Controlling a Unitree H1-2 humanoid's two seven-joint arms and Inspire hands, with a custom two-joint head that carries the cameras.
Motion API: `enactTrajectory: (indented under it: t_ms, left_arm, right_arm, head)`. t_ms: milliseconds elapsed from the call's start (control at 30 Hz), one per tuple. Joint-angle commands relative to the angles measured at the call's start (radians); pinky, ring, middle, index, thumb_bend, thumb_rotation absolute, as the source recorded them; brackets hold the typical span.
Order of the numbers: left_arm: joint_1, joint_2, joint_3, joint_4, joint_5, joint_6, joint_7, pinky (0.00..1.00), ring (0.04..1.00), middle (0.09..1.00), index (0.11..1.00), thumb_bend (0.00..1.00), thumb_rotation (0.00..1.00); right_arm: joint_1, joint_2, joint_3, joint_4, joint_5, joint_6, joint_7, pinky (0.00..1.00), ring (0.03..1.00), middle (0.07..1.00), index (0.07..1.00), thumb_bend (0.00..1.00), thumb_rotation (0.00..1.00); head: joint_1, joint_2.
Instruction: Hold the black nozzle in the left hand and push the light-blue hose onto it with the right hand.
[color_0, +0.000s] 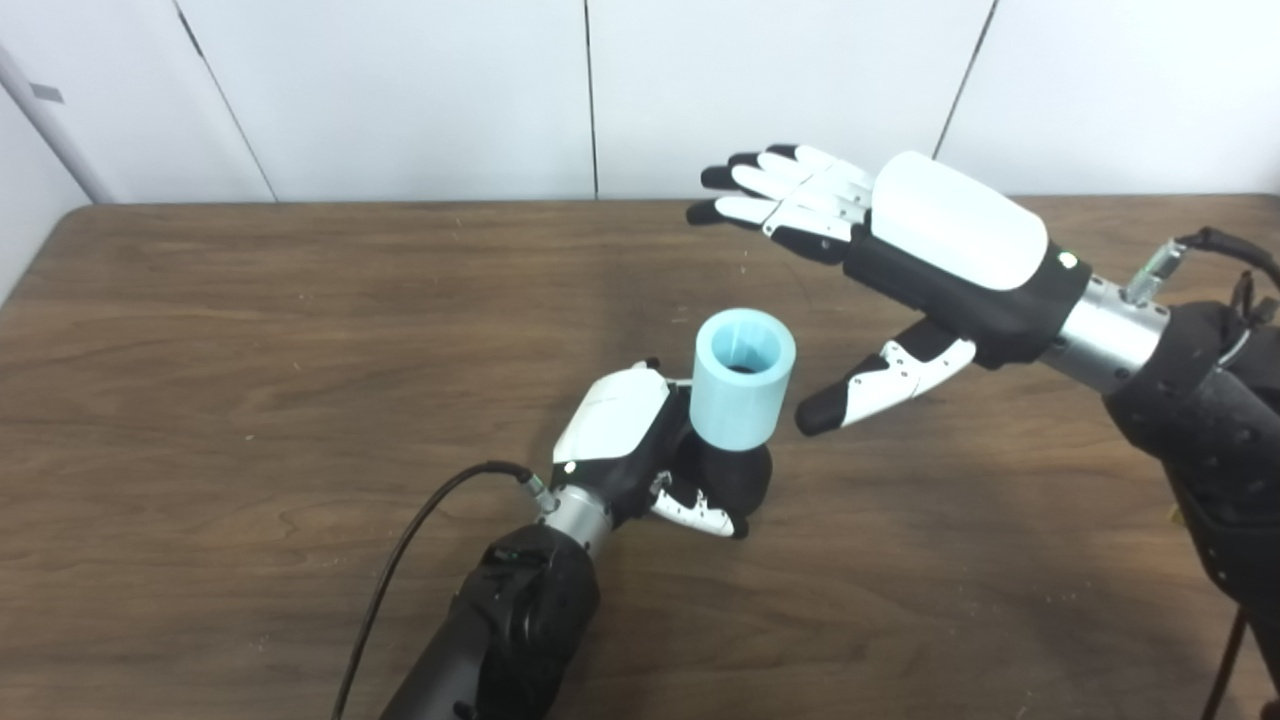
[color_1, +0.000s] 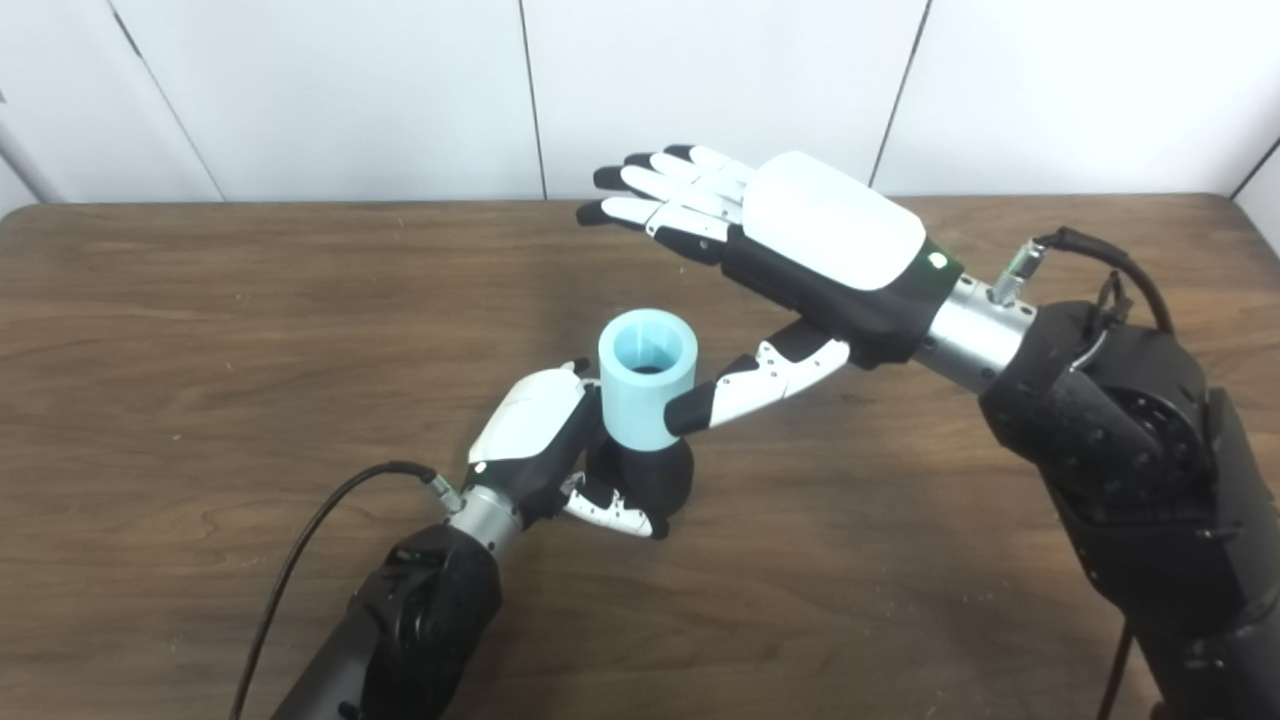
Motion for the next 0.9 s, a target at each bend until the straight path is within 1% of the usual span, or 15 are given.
enactTrajectory:
  t_ms: [0,33,233,267,533,733,867]
  left_arm:
    - [0.039,0.020,-0.019,0.070,-0.004,0.041,-0.079,1.00,0.905,0.536,0.471,0.52,0.00]
    - [0.038,0.019,-0.019,0.072,-0.004,0.042,-0.080,1.00,0.910,0.538,0.470,0.52,0.00]
    - [0.034,0.021,-0.015,0.069,-0.006,0.044,-0.084,1.00,0.843,0.538,0.470,0.52,0.00]
    - [0.034,0.022,-0.015,0.068,-0.006,0.044,-0.084,1.00,0.836,0.537,0.470,0.52,0.00]
    - [0.035,0.020,-0.013,0.064,-0.006,0.047,-0.086,1.00,0.793,0.515,0.482,0.52,0.00]
    - [0.032,0.019,-0.012,0.068,-0.006,0.047,-0.087,1.00,0.798,0.510,0.484,0.52,0.00]
    - [0.032,0.020,-0.012,0.064,-0.004,0.050,-0.089,1.00,0.825,0.531,0.473,0.52,0.00]
  right_arm:
    - [-0.016,-0.001,-0.009,-0.034,-0.004,0.003,-0.014,1.00,0.993,0.978,0.925,0.53,1.00]
    - [-0.011,-0.002,-0.004,-0.038,-0.005,0.003,-0.011,1.00,0.992,0.977,0.924,0.53,1.00]
    - [0.016,-0.021,0.012,-0.036,0.005,-0.016,0.007,0.98,0.984,0.970,0.919,0.53,1.00]
    - [0.022,-0.026,0.013,-0.032,0.008,-0.023,0.009,0.98,0.984,0.970,0.919,0.53,1.00]
    - [0.071,-0.052,0.014,-0.021,0.028,-0.062,0.018,1.00,0.995,0.981,0.933,0.55,1.00]
    - [0.097,-0.055,0.023,-0.007,0.017,-0.082,0.016,1.00,1.000,0.984,0.937,0.56,1.00]
    - [0.110,-0.053,0.030,-0.006,-0.013,-0.108,0.010,1.00,1.000,0.986,0.928,0.57,1.00]
  head:
    - [0.001,0.001]
    - [0.001,0.001]
    - [0.001,0.001]
    - [0.005,0.007]
    - [0.004,0.009]
    - [0.005,0.010]
    - [0.006,0.013]
